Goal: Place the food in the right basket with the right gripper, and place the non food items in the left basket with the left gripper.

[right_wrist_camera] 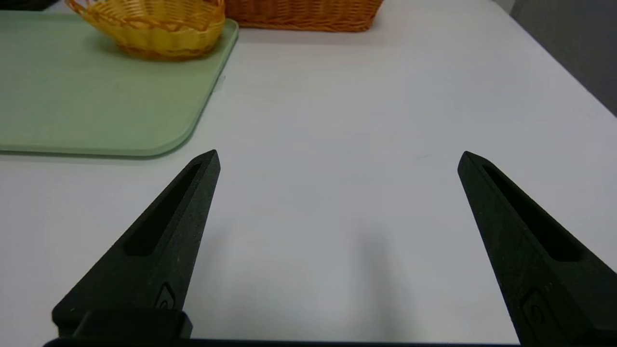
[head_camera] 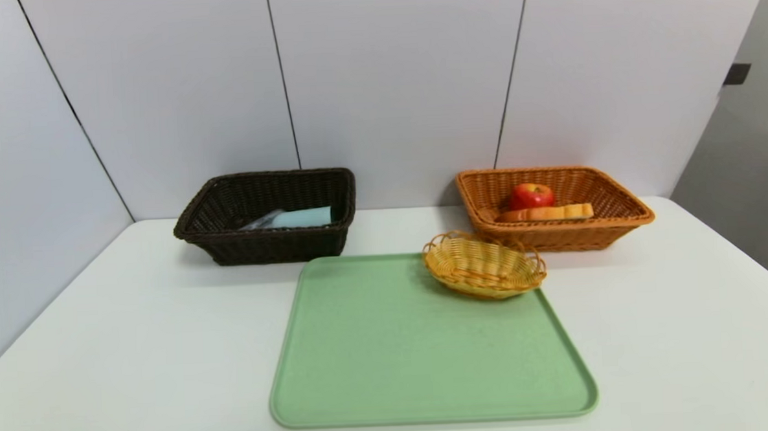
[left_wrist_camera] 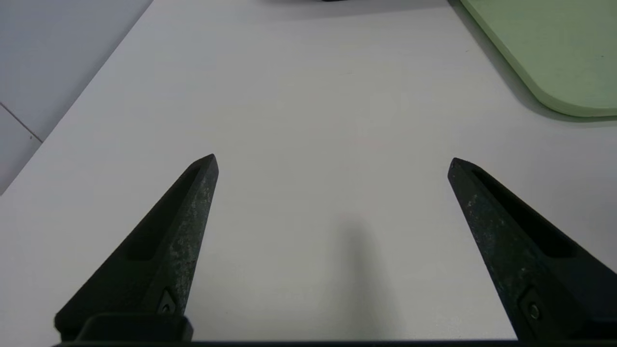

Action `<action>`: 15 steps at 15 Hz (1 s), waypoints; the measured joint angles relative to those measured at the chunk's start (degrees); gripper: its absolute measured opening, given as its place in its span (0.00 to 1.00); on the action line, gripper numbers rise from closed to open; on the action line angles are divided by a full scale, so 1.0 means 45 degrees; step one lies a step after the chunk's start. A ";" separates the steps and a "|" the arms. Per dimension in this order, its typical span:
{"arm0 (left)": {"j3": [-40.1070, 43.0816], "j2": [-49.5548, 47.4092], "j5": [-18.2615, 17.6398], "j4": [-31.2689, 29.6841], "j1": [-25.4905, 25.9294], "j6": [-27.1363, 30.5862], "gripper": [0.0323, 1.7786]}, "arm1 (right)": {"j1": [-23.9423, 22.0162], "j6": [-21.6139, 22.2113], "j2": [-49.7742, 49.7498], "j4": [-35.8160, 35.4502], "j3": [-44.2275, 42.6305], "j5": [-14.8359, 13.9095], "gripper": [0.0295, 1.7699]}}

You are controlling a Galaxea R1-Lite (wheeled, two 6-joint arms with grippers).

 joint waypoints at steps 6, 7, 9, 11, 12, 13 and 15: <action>0.0000 -0.0005 0.0000 0.0005 0.0005 -0.0190 0.95 | 0.0068 -0.0011 -0.0796 0.0035 0.0005 0.0005 0.96; 0.0000 -0.0005 0.0005 0.0000 0.0005 -0.0187 0.95 | 0.0068 -0.0016 -0.0826 0.0035 0.0005 0.0008 0.96; 0.0005 -0.0005 0.0019 -0.0011 0.0005 -0.0225 0.95 | 0.0068 -0.0016 -0.0861 0.0041 0.0005 0.0005 0.96; 0.0022 -0.0005 0.0019 -0.0030 0.0005 -0.0312 0.95 | 0.0073 -0.0011 -0.0867 0.0041 0.0005 0.0005 0.96; 0.0022 -0.0005 0.0019 -0.0035 0.0005 -0.0322 0.95 | 0.0073 -0.0016 -0.0872 0.0035 0.0005 0.0014 0.96; 0.0024 -0.0005 0.0014 -0.0035 0.0000 -0.0322 0.95 | 0.0073 -0.0011 -0.0872 0.0041 0.0005 0.0014 0.96; 0.0024 -0.0005 0.0011 -0.0041 0.0005 -0.0317 0.95 | 0.0073 -0.0011 -0.0872 0.0035 0.0005 0.0014 0.96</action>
